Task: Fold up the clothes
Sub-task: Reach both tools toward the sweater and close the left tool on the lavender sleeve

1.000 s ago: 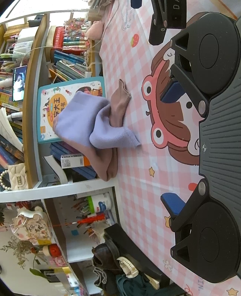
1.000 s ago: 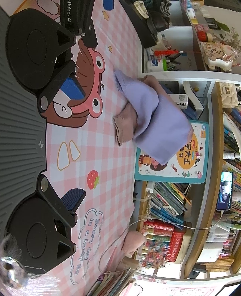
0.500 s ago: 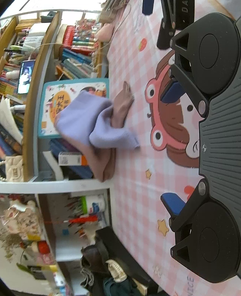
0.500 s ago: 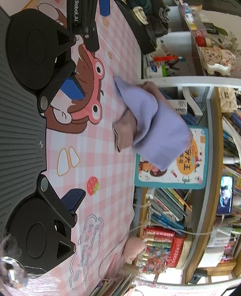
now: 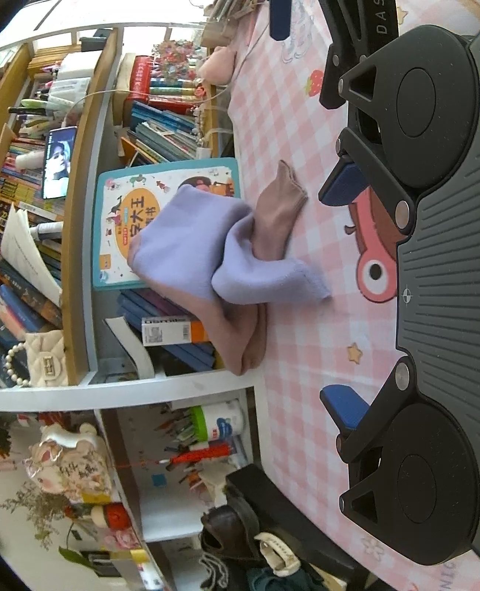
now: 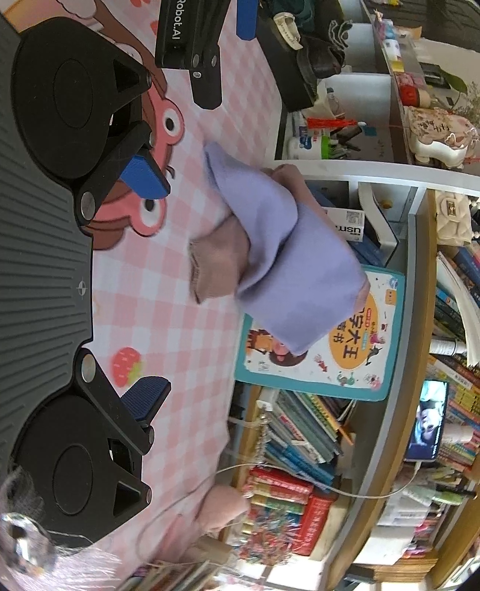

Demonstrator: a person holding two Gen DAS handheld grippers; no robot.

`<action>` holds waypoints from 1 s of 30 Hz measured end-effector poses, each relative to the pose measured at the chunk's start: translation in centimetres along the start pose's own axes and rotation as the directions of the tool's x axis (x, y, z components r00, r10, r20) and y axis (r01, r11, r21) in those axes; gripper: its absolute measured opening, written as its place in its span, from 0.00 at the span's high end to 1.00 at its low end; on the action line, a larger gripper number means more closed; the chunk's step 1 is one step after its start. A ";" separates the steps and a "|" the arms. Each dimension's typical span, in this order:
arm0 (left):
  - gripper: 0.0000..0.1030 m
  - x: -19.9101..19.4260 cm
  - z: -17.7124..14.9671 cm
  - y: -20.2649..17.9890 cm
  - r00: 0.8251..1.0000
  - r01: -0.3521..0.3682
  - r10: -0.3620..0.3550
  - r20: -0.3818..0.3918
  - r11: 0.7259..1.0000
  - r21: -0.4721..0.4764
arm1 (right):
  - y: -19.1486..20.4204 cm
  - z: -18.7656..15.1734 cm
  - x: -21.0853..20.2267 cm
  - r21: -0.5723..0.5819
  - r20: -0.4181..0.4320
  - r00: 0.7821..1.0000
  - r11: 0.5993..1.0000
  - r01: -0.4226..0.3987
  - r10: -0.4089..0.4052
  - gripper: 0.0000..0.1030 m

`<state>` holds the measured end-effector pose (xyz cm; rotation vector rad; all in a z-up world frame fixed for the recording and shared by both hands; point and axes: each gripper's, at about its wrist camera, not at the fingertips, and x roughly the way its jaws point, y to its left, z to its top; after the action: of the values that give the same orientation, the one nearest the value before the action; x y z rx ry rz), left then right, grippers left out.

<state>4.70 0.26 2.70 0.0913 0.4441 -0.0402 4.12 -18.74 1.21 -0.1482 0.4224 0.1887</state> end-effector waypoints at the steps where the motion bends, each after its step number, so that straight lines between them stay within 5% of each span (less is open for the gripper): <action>1: 0.00 0.4 0.2 0.0 1.000 0.006 -0.006 -0.006 1.000 0.003 | -0.1 0.1 0.3 -0.006 -0.001 1.000 1.000 -0.002 0.002 0.00; 15: 0.00 5.8 1.1 -1.4 0.997 0.040 -0.032 -0.075 0.993 0.110 | -2.7 0.8 5.5 0.027 -0.050 0.995 0.996 -0.088 0.089 0.00; 30: 0.08 11.1 4.0 -1.3 0.998 0.051 -0.048 -0.046 0.995 0.084 | -4.3 1.6 9.3 0.113 -0.059 0.984 0.980 -0.162 0.170 0.00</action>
<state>16.33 -1.67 1.40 0.1655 0.4884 -0.1060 13.95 -21.28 -0.80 -0.0128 0.5121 0.3253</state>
